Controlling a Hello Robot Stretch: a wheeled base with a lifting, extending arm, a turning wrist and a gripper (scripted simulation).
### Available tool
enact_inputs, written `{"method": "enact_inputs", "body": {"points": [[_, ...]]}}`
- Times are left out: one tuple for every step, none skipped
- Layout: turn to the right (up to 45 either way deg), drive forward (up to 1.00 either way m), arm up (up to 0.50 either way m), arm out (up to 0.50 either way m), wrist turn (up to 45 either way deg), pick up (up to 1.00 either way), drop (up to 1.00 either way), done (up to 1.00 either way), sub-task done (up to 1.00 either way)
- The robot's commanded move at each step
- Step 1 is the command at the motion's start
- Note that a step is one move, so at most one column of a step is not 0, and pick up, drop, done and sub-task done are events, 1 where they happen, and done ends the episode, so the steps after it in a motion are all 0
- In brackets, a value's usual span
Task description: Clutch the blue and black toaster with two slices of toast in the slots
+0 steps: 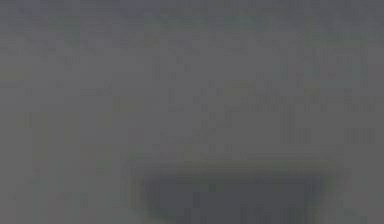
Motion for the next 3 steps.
{"method": "enact_inputs", "body": {"points": [[0.0,0.00,0.00,0.00,45.0,0.00,0.00,0.00,0.00],[0.0,0.00,0.00,0.00,45.0,0.00,0.00,0.00,0.00],[0.0,0.00,0.00,0.00,36.0,0.00,0.00,0.00,0.00]]}}
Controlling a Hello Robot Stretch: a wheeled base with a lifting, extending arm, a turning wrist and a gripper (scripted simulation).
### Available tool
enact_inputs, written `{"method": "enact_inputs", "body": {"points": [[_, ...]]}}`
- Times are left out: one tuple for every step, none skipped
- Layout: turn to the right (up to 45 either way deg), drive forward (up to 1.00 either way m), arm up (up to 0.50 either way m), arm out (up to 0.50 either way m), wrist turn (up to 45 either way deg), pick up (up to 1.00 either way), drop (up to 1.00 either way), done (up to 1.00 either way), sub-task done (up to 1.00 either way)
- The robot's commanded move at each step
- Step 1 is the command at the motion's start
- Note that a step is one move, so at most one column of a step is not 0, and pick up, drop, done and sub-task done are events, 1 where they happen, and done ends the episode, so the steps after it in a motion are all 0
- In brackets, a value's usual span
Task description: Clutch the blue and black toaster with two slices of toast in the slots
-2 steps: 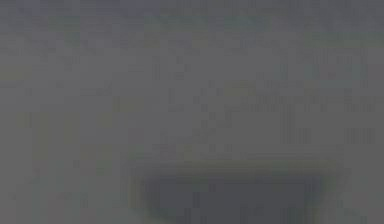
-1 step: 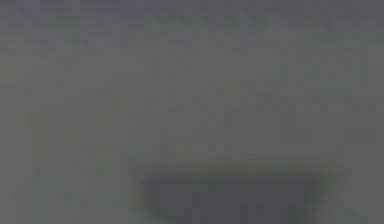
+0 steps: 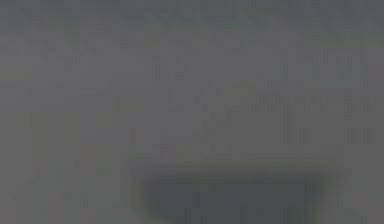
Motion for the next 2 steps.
{"method": "enact_inputs", "body": {"points": [[0.0,0.00,0.00,0.00,0.0,1.00,0.00,0.00,0.00],[0.0,0.00,0.00,0.00,0.0,0.00,0.00,1.00,0.00]]}}
